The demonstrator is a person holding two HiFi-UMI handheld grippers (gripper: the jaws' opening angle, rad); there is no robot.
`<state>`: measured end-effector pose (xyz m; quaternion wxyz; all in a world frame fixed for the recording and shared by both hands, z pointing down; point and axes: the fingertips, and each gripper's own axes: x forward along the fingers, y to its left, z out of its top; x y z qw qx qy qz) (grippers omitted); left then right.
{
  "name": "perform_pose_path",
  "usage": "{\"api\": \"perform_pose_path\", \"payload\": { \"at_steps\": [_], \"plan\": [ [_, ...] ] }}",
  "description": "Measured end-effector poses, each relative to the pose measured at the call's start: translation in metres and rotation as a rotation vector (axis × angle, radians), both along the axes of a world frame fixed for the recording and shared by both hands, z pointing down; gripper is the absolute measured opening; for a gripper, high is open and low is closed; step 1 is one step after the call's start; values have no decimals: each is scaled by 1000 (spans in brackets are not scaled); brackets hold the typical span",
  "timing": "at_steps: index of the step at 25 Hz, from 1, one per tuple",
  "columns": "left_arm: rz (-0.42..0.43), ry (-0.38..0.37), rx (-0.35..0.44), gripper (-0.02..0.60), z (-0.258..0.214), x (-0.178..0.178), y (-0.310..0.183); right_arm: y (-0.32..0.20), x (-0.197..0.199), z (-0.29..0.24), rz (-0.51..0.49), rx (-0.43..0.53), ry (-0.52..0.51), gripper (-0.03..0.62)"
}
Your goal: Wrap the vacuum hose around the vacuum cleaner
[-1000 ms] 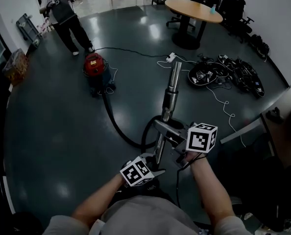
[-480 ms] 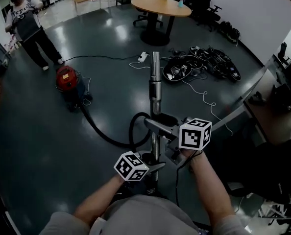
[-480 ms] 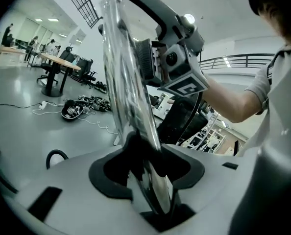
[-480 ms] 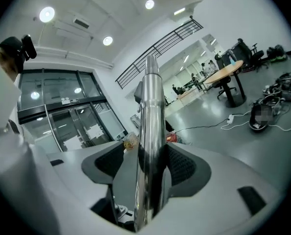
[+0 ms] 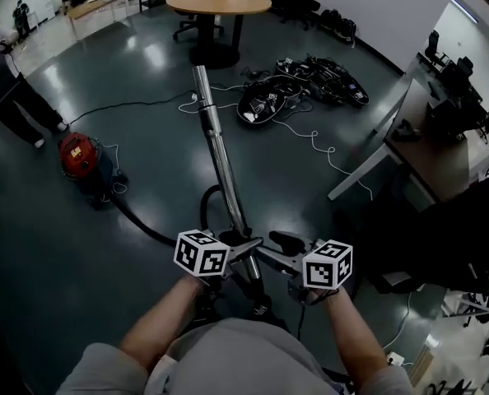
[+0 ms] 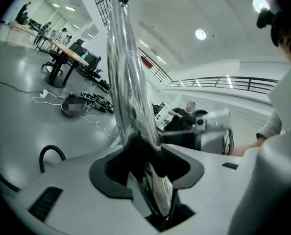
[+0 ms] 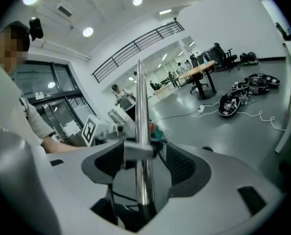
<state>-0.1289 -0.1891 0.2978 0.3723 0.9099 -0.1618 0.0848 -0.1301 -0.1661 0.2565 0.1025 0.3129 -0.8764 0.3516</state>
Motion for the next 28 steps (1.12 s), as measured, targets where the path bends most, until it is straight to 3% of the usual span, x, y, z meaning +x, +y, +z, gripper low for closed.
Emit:
{"api": "perform_pose_path", "payload": {
  "at_steps": [8,12,14,16,28],
  "plan": [
    [-141,43,-61,189,-30,-48,-60,25,-41,74,-3,-13,160,253],
    [-186,74,-73,188,-45,-68,-73,11,-59,87,0,112,299,251],
    [-198,84,-74,189,-49,-77,-76,5,-62,81,2,196,362,150],
    [-208,100,-74,190,-52,-87,-80,0,-66,73,-20,255,400,141],
    [-278,122,-137,265,-45,-119,-121,-44,-67,37,-209,327,345,137]
  ]
}}
